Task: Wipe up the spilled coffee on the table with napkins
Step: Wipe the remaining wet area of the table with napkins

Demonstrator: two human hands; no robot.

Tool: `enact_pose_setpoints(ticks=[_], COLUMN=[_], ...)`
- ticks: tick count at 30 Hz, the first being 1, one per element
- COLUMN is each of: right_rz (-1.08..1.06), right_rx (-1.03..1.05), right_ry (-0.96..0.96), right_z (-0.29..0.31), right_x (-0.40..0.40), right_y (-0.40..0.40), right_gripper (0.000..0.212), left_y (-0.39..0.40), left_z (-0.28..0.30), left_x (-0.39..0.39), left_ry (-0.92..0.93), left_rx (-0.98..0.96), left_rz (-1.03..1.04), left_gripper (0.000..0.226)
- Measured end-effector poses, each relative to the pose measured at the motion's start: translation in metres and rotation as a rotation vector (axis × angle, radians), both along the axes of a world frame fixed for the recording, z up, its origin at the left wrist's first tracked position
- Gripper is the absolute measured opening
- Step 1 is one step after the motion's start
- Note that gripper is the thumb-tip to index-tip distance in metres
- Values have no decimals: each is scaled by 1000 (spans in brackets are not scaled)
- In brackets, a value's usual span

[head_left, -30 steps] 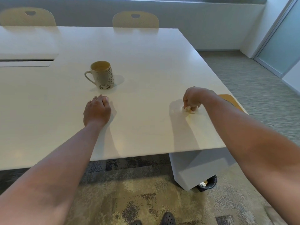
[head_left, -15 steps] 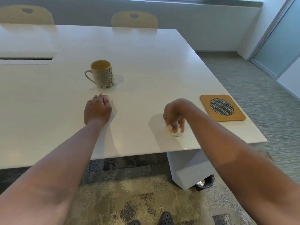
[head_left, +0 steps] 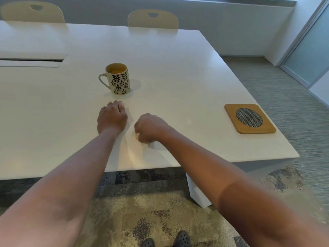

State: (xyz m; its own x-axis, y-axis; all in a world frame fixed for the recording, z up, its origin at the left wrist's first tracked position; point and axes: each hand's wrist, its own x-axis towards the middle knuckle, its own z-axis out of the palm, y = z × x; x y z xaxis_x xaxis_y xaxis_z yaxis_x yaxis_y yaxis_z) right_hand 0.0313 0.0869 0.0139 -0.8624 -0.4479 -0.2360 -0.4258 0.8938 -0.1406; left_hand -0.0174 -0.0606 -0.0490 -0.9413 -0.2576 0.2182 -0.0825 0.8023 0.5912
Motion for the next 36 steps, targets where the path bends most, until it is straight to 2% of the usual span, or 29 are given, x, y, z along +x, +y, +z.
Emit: enact_pose_setpoints(ticks=[4,7,12,14,18,23,30,33,36], right_rz=[15,-40,-409,-558,-671,-549,-17,22,-41], right_rx=[-132,-157,-196,-129,-37,-10,-215,-282,-238], right_ry=[48,44,142,176,169,144,109,78,87], right_z=[-12,-16,-13,-12,-11,-10,-24,-29,-25], right_x=[2,-7,-21,-24,-22,-19,2,1,-7], right_y=[16,45,122,148,151,111,56,65,87], right_gripper=[30,31,35,36,38,39,24,27,28], left_y=[0,0,1,2,1,3,0,1,0], left_z=[0,0,1,0,1,1,1,3,2], left_x=[0,1,2,3,3,3,0,2,3], left_ry=[-5,-2,7,6,9,18,-23,-12,-17], left_rx=[9,17,17,15,14,9,3,6,9], left_rz=[-2,-13,-21,-25,-22,-23,-13,-15,-14], left_gripper=[39,39,39,39,40,39,44,42,43])
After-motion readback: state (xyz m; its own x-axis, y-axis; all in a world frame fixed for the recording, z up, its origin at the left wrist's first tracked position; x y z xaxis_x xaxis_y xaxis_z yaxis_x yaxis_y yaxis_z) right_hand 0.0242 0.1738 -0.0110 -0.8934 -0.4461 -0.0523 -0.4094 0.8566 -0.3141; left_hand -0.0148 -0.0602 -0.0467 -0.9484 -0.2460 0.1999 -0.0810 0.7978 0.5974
